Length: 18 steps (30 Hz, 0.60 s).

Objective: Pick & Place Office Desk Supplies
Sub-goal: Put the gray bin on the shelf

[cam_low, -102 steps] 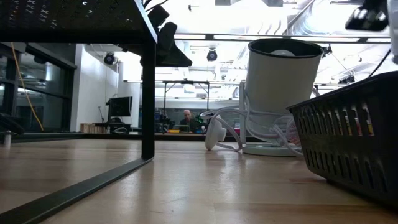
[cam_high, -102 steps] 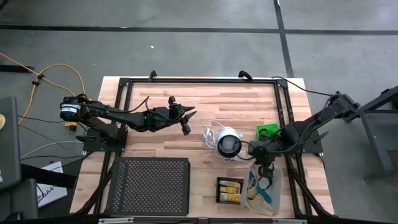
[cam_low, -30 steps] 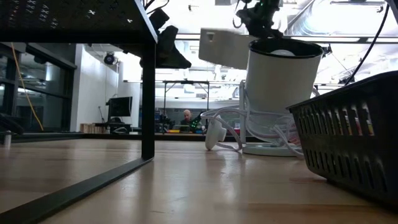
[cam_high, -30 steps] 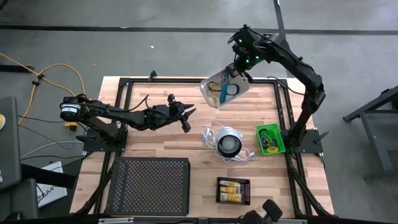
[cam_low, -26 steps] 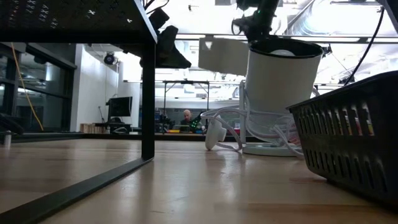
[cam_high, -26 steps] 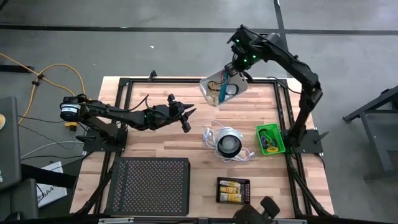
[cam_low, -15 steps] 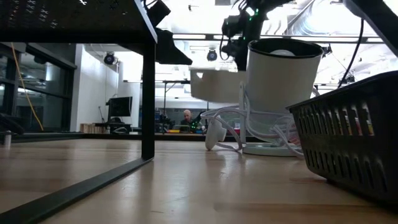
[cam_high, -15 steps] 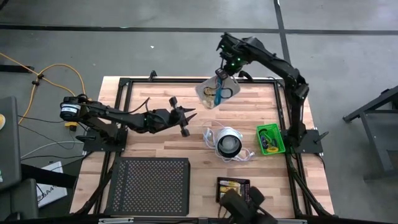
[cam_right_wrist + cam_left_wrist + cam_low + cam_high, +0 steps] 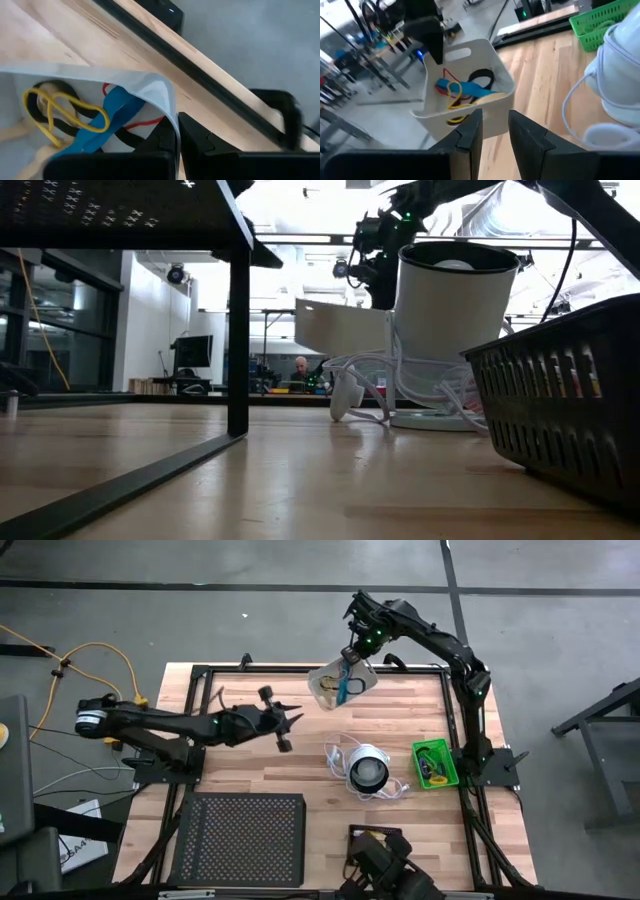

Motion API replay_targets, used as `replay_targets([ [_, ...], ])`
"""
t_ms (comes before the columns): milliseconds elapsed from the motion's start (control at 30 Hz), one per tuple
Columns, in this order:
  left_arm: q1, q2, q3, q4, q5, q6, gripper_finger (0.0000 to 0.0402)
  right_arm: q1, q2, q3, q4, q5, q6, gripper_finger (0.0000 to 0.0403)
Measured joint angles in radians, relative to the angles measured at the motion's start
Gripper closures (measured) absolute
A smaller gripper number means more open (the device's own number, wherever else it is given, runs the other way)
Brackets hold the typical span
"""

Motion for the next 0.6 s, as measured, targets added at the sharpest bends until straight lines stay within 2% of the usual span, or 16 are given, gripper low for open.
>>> replay_targets([
  [200, 0.045, -0.117, 0.054, -0.259, 0.033, -0.087, 0.0313, 0.006, 0.0, 0.0, 0.064, -0.07, 0.038, 0.04],
  [400, 0.057, -0.159, 0.061, -0.292, 0.035, -0.092, 0.0313, 0.04, 0.0, 0.0, 0.101, -0.115, 0.105, 0.04],
  [600, 0.045, -0.16, 0.061, -0.305, 0.035, -0.132, 0.0313, 0.087, 0.031, 0.001, 0.129, -0.092, 0.114, 0.04],
])
